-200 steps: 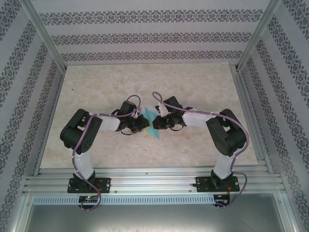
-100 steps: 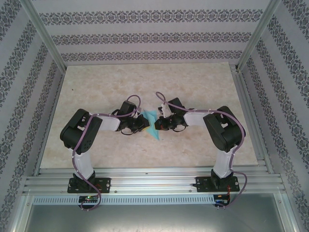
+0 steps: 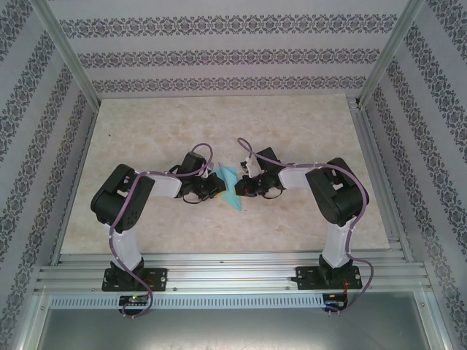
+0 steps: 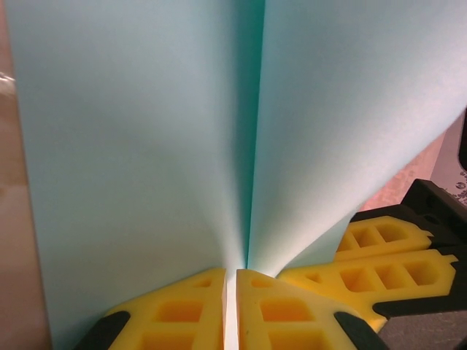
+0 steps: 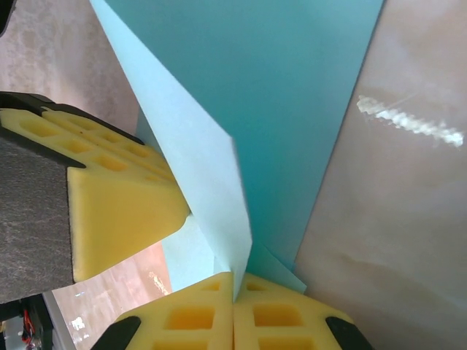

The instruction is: Fold a paper plane with a square sheet of paper (fold left side to right side)

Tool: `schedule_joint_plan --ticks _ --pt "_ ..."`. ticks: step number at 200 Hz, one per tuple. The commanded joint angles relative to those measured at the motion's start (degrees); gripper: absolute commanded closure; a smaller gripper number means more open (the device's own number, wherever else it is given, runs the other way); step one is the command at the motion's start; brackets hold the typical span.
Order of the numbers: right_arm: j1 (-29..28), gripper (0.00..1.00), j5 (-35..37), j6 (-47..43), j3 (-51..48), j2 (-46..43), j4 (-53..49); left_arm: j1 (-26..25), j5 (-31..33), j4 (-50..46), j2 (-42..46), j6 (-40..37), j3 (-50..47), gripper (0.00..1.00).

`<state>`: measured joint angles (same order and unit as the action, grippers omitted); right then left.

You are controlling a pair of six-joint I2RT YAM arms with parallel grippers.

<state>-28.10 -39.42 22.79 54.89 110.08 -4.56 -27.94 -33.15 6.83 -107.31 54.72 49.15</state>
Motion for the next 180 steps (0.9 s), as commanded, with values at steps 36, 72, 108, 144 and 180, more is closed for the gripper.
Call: schedule_joint_plan --ticks 36,72,108,144,180 --pt "0.3 0.92 0.0 -0.7 -0.1 2.0 1.5 -0.6 4.0 -5.5 1.3 -1.4 -1.4 0.82" --pt "0.2 0.92 0.4 -0.6 -0.2 2.2 1.3 -0.6 3.2 -8.9 5.3 -2.6 1.6 0.8" --pt "0.0 0.91 0.9 -0.7 -0.3 2.0 1.2 -0.7 1.5 -6.9 6.1 -1.7 2.8 0.8" --pt "-0.1 0.9 1.3 -0.7 0.0 2.0 0.9 -2.1 -0.8 -2.6 1.1 0.5 4.8 0.8" --pt "-0.3 0.88 1.3 -0.6 0.2 1.9 0.5 -2.2 0.8 -3.6 -2.0 0.1 6.0 0.8"
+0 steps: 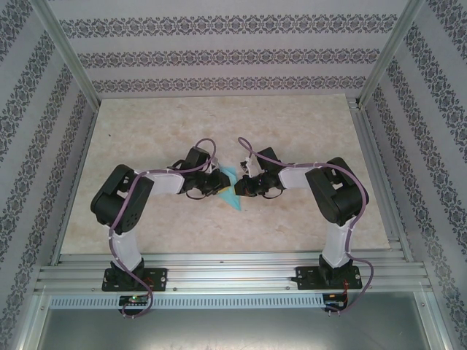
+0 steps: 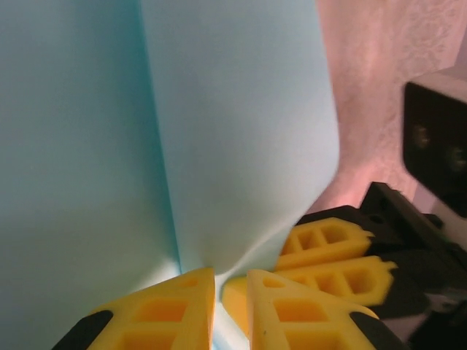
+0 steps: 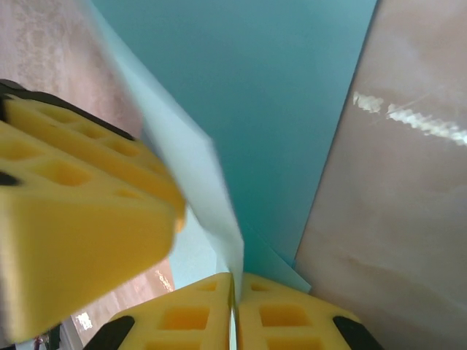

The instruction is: Fold a paper plane with a square sheet of paper (fold left side to right side)

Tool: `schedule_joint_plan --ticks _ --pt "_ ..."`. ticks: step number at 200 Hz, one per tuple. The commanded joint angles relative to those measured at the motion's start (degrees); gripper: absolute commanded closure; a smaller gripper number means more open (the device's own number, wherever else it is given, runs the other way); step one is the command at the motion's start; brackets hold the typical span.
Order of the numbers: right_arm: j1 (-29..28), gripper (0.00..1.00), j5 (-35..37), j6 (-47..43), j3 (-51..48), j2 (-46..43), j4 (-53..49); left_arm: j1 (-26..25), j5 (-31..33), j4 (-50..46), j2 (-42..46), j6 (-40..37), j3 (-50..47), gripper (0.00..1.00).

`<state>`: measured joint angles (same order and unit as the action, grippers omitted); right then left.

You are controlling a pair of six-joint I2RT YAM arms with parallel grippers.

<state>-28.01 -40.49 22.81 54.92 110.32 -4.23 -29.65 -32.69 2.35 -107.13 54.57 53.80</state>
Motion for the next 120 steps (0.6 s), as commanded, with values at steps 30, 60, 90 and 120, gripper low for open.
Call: schedule_joint_plan --ticks 30,60,90,120 --pt "-0.4 0.85 2.7 -0.7 0.6 1.0 -0.8 -0.5 1.9 -0.1 -2.7 0.0 0.4 0.8" --pt "-0.1 0.79 2.9 -0.4 1.4 -0.8 -2.2 -0.5 3.0 -0.9 -2.5 -0.5 -0.9 0.8" --pt "0.8 0.74 1.4 0.8 2.1 -2.5 -2.0 -0.6 3.0 -0.1 -2.2 -0.2 -2.2 0.8" --pt "1.2 0.73 -0.2 1.9 3.0 -2.8 -1.4 -0.5 3.0 -0.2 -1.9 -0.4 -2.3 0.8"
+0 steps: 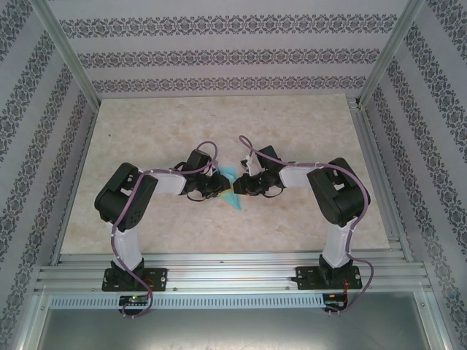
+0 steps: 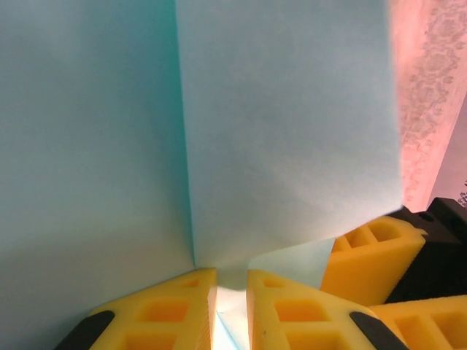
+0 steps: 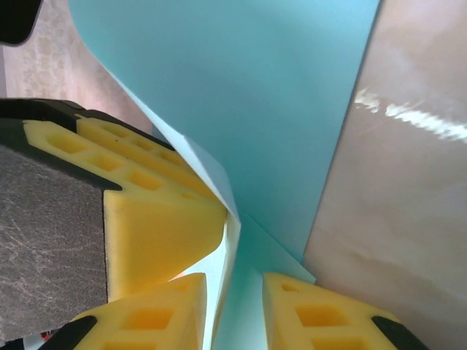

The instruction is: Fold a paper plane with a square sheet of paper (fold left side to right side)

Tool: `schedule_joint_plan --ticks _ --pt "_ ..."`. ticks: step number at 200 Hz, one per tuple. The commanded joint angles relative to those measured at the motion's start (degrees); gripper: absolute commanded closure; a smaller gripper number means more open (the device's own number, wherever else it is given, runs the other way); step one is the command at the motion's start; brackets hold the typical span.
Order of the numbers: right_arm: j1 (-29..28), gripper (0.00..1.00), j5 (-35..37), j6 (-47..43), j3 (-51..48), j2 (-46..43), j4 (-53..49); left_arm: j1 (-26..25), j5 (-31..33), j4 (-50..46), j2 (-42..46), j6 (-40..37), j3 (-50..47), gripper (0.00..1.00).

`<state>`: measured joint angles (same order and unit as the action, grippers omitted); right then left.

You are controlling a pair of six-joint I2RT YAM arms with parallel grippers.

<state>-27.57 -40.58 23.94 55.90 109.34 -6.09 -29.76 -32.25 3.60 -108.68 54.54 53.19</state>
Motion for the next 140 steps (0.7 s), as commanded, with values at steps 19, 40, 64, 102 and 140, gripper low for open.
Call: schedule_joint_plan --ticks 19,40,64,102,140 --pt "0.9 0.72 -1.1 2.1 2.0 -1.8 2.1 -0.5 2.5 -1.4 -0.2 -0.4 -1.7 0.8" --pt "1.4 0.72 -2.2 3.7 1.9 -1.8 4.2 -0.4 2.6 -1.2 -0.1 -0.4 -1.9 0.8" --pt "1.6 0.73 -2.5 4.4 2.2 -1.7 4.7 -0.5 2.8 -1.2 -0.1 -0.4 -2.2 0.8" --pt "2.1 0.78 -2.3 4.1 2.6 -1.6 4.2 -0.4 2.9 -1.0 -0.2 -0.4 -2.6 0.8" --pt "2.4 0.86 -2.0 3.8 2.6 -1.3 4.1 -0.4 3.0 -1.0 -0.4 -0.5 -2.7 0.8"
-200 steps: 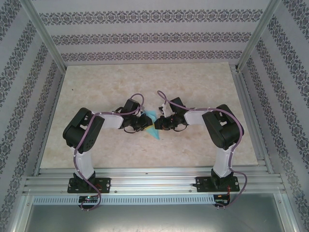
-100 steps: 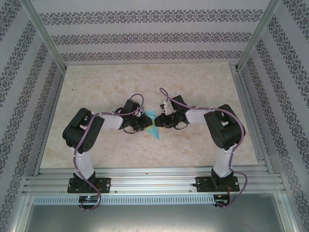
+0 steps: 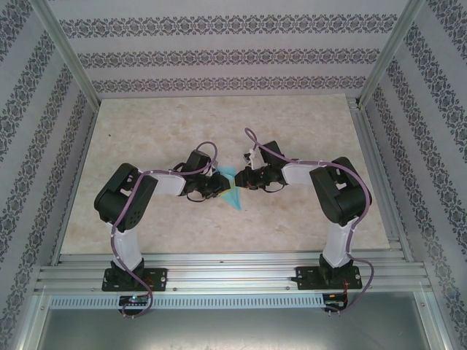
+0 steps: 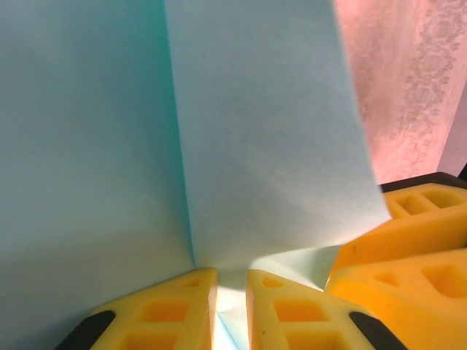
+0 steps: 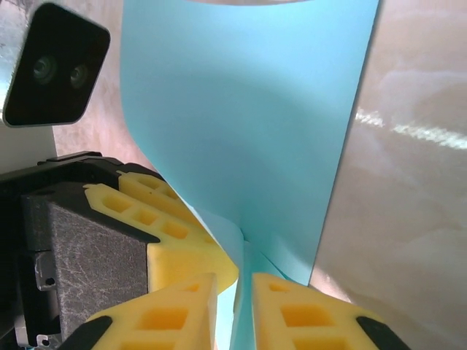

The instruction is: Fold a paper plane with a square sheet of paper (fold left side to right side)

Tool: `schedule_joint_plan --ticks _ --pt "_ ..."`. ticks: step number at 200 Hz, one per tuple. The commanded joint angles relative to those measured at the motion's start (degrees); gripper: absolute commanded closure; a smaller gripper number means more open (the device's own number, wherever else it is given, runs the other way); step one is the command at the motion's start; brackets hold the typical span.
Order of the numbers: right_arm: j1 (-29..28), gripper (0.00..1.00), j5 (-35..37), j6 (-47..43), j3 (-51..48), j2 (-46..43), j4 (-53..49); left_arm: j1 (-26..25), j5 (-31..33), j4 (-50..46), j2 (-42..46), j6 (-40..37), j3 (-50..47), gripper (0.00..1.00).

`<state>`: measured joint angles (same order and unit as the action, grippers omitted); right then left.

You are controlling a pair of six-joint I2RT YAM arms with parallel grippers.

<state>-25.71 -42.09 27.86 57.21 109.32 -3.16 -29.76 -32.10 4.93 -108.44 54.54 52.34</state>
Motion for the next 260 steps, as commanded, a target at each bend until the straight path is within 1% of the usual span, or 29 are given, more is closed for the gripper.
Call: schedule_joint_plan --ticks 1,27,65,110,184,198,215,246,260 --pt "0.6 0.86 -0.5 -0.2 1.3 -1.2 1.1 -0.4 2.8 -2.4 -0.7 -0.5 -1.8 0.8" --pt "0.6 0.94 -0.5 -0.8 1.5 -0.1 0.6 -0.4 2.9 -2.5 -1.0 -0.5 -1.8 0.8" --pt "0.6 1.0 1.5 -2.9 2.2 1.9 -2.0 -0.5 3.3 -3.7 -2.0 -1.0 -1.3 0.8" --pt "0.7 1.0 3.7 -3.1 1.4 2.3 -1.9 -0.5 4.0 -5.9 -2.8 -2.3 -0.1 0.8" --pt "0.7 1.0 3.0 -3.0 2.1 3.9 -2.0 -1.1 4.6 -7.5 -4.4 -2.9 1.0 0.8" --pt "0.7 0.97 3.0 -3.1 2.2 3.3 -2.2 -1.1 5.3 -8.4 -4.3 -3.3 1.1 0.81" --pt "0.8 0.9 3.7 -3.1 1.8 0.9 -2.9 -1.1 5.7 -8.9 -4.3 -3.5 1.0 0.83" --pt "0.8 0.74 5.4 -3.0 0.8 -6.4 -5.7 -1.1 6.0 -9.1 -4.3 -3.5 0.9 0.83" --pt "0.7 0.72 5.9 -2.4 -0.4 -9.6 -6.7 -1.1 6.0 -9.0 -4.3 -3.5 0.9 0.83"
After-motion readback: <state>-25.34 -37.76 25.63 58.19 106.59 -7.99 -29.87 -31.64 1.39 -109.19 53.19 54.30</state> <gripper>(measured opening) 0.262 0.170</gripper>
